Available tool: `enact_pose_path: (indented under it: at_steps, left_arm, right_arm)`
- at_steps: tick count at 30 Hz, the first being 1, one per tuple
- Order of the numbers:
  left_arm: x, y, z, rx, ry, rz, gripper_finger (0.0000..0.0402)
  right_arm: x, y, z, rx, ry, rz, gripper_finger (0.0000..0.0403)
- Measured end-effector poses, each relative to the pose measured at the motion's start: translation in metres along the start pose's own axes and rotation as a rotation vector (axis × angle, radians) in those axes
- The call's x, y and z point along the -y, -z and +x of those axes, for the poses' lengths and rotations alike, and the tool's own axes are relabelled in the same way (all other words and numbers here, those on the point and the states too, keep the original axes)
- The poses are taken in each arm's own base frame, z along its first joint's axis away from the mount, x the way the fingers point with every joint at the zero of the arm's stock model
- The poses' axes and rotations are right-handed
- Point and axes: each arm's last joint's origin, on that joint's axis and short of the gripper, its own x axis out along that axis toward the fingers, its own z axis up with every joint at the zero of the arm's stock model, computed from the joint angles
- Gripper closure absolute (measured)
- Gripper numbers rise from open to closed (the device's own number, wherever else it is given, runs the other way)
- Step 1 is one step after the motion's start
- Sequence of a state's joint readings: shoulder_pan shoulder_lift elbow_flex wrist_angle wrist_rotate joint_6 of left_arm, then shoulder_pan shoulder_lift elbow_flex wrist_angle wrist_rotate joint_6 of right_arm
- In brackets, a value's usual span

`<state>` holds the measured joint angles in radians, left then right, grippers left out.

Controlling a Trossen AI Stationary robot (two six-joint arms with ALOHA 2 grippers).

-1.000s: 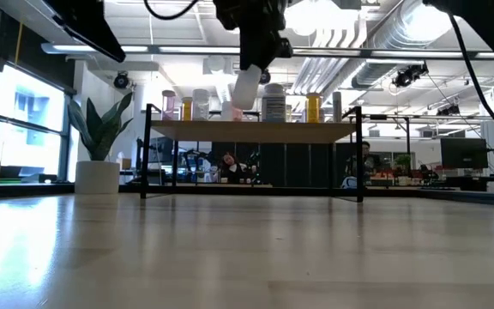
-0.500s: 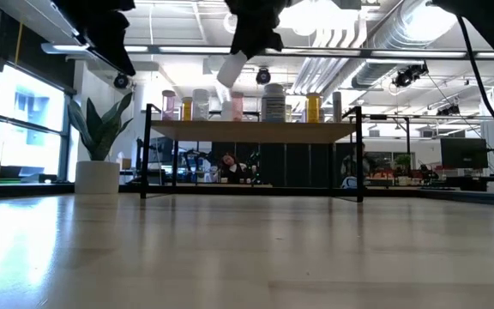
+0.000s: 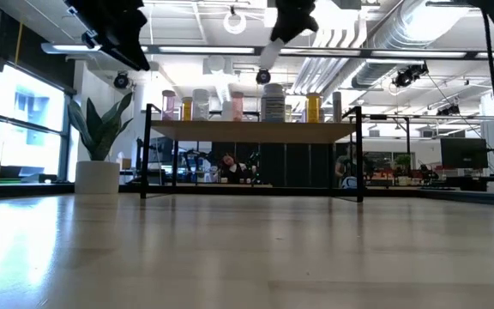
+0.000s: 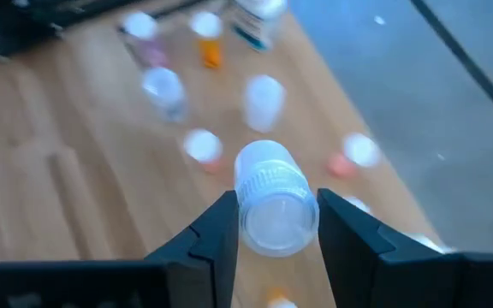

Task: Pick and place medicine bottles onto shelf by color
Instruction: Put the white transparent pill bottle on the shelf

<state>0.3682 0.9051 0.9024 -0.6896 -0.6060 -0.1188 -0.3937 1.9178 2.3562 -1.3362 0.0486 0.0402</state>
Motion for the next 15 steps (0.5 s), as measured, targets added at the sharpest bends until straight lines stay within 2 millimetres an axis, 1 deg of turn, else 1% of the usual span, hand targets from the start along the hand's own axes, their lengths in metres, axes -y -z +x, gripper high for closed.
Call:
enact_pose_path:
  at_steps: [4, 8, 11, 15]
  left_arm:
    - [-0.002, -0.002, 0.001, 0.014, -0.011, -0.021, 0.0222]
    - [-0.002, -0.004, 0.002, 0.032, 0.007, -0.037, 0.0222]
    - [-0.001, -0.006, 0.002, 0.047, 0.023, -0.047, 0.0222]
    - [0.000, -0.006, 0.003, 0.043, 0.023, -0.044, 0.0222]
  right_arm:
    - [0.019, 0.009, -0.015, -0.045, 0.085, 0.010, 0.0284]
    - [0.038, 0.017, -0.017, -0.123, 0.128, 0.044, 0.0284]
    - [0.051, 0.024, -0.012, -0.197, 0.145, 0.041, 0.0284]
    - [0.064, 0.031, 0.002, -0.272, 0.134, 0.062, 0.0284]
